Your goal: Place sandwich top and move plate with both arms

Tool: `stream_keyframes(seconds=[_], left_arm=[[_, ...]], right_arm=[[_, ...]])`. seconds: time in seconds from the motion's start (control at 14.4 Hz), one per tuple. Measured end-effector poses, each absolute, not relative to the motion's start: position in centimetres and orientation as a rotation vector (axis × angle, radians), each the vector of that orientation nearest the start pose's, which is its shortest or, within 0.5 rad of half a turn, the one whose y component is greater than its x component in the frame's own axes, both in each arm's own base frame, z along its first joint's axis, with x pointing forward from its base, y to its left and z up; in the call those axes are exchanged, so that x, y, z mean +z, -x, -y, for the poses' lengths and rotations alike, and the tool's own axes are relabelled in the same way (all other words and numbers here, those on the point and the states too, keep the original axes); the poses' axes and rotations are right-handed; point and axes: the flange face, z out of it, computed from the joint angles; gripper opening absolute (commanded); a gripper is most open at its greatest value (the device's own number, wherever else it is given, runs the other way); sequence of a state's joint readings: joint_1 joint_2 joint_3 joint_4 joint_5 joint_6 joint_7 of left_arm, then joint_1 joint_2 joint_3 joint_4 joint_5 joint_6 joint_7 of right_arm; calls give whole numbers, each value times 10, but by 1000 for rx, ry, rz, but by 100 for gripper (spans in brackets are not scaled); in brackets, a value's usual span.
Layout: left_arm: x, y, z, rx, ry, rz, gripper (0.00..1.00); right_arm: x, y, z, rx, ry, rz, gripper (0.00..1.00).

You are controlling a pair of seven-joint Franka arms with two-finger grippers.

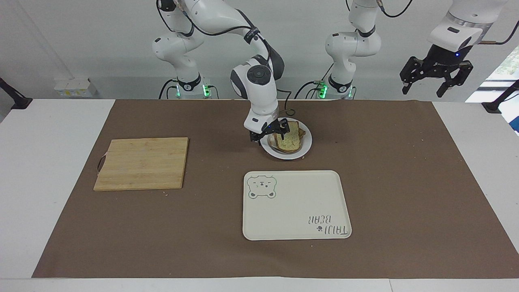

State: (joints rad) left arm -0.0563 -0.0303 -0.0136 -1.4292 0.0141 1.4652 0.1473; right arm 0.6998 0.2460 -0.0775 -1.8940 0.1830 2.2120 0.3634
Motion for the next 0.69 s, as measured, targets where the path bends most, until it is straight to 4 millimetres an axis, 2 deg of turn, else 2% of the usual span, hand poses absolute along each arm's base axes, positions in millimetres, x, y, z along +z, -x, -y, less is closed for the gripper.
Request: stream_keyframes(seconds=[0.28, 0.49, 0.69], left_arm=[[697, -531, 36, -103, 3105, -335, 100], [697, -531, 36, -103, 3105, -335, 100], [697, -531, 36, -103, 3105, -335, 100]], right_arm=[[435, -527, -301, 1, 3003, 143, 100], [465, -530, -265, 46, 3010, 106, 100], [483, -530, -232, 92, 3015, 104, 100]])
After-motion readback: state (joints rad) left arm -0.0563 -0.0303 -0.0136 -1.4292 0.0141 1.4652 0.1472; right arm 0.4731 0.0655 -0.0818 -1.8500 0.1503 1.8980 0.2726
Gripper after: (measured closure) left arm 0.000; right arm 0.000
